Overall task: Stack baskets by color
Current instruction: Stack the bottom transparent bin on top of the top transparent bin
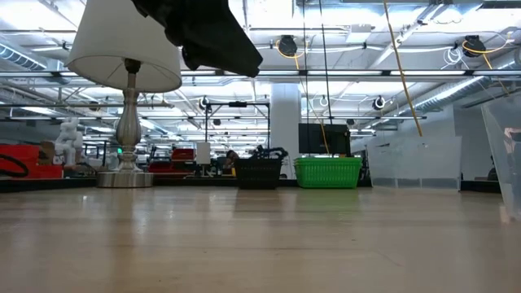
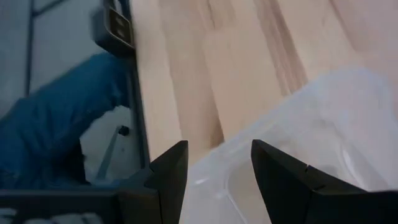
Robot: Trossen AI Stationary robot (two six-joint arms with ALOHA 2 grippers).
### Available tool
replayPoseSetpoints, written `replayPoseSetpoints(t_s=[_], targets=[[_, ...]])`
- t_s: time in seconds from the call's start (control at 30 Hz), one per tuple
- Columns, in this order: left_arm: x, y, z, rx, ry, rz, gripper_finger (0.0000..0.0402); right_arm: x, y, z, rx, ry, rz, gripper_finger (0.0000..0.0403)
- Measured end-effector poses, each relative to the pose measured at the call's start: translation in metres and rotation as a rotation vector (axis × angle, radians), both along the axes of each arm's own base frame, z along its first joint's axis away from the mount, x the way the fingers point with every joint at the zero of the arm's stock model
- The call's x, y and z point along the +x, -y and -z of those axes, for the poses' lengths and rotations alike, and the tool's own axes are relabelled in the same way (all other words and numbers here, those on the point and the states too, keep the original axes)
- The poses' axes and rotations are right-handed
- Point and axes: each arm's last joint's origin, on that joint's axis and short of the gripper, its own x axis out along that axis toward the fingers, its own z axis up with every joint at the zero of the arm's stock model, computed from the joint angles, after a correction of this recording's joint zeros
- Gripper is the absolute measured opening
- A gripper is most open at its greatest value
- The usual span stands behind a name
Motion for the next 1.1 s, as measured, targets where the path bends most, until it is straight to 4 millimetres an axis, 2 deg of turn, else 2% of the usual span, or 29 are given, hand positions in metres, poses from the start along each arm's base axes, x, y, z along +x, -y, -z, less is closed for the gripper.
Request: replayPoseSetpoints(t_s=[0.23, 0.47, 0.7, 0.87, 1.1], targets=[[-0.002, 0.004, 0.0, 0.0, -0.003, 0.015, 0.0141, 0.006, -0.01, 0.018, 0.033, -0.093, 0.013, 0.0171], [-0.002, 0.005, 0.0, 0.0, -0.003, 0.019, 0.0141, 0.008, -0.014, 0.018, 0.073, -0.081, 0.019, 0.0171], [-0.002, 0.005, 0.0, 0.003, -0.004, 0.023, 0.0141, 0.007, -0.013, 0.032, -0.007, -0.156, -0.002, 0.0167], [-0.002, 0.005, 0.0, 0.003, -0.004, 0.023, 0.0141, 0.005, -0.012, 0.037, -0.041, -0.197, -0.03, 0.0126], [-0.002, 0.005, 0.0, 0.003, -0.003, 0.023, 0.0141, 0.001, -0.008, 0.038, -0.093, -0.262, -0.111, 0.0027]])
